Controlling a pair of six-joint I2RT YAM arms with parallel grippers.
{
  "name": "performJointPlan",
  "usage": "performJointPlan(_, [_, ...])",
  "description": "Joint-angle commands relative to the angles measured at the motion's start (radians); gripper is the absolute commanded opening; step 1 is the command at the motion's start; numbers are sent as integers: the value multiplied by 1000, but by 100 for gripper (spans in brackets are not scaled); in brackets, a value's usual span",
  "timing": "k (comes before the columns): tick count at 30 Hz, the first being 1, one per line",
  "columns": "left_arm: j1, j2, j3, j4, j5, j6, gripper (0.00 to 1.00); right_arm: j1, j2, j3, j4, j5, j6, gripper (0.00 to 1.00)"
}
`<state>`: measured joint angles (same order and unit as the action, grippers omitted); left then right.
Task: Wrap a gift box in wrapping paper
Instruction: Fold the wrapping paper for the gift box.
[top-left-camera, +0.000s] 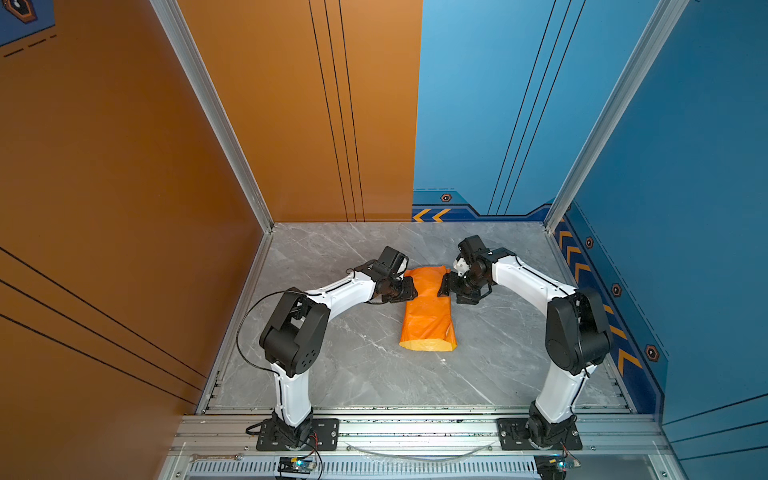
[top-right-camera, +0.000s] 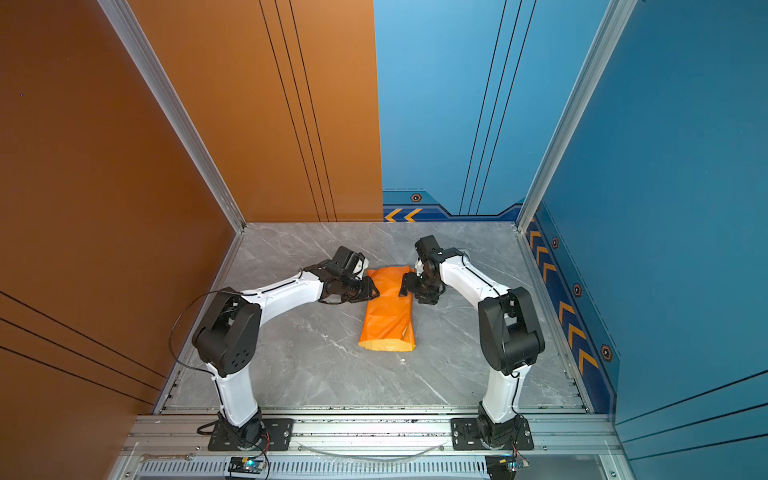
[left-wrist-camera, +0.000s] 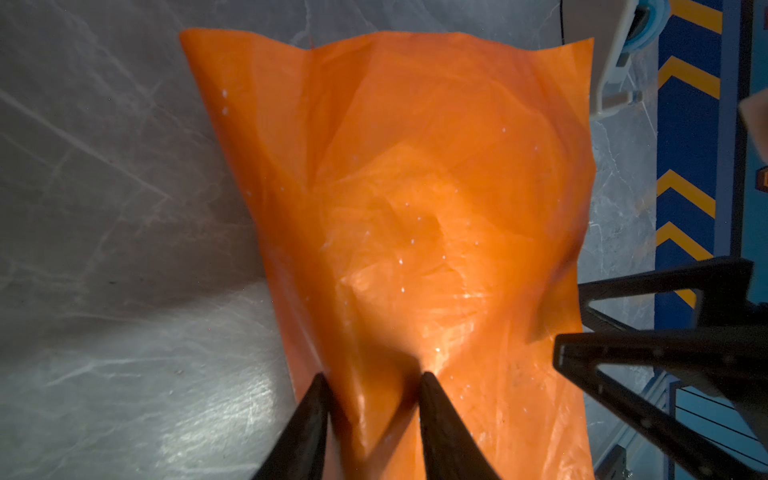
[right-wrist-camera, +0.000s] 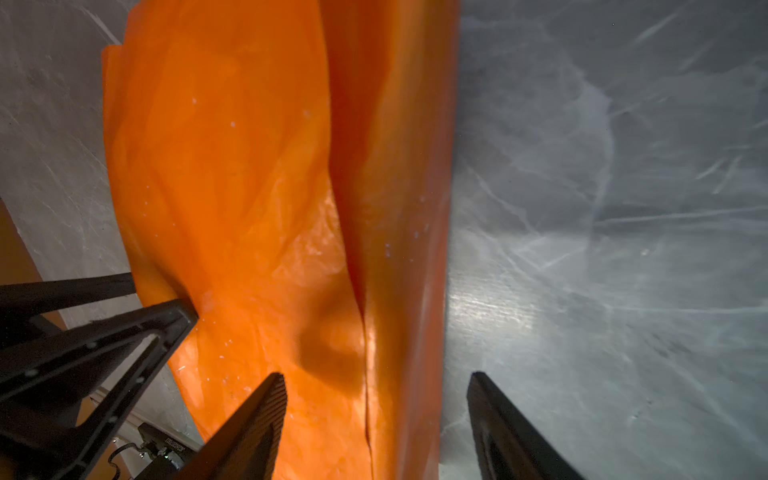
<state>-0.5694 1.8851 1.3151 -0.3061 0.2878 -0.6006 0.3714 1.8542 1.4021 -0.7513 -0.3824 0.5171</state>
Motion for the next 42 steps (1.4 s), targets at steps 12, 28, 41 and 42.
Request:
performJointPlan(12, [-30, 40, 21, -103, -92, 81, 37, -5, 89, 99, -25, -76, -26, 76])
performJointPlan(28, [-3, -20, 40, -48, -17, 6, 58, -7, 75, 59, -63, 31, -30, 42])
performJointPlan(41, [-14, 37, -45, -18, -40, 4, 37, -18, 8, 69, -63, 32, -31, 72])
performJointPlan(42, [-13, 39, -48, -18, -43, 5, 37, -24, -7, 59, -63, 26, -32, 72])
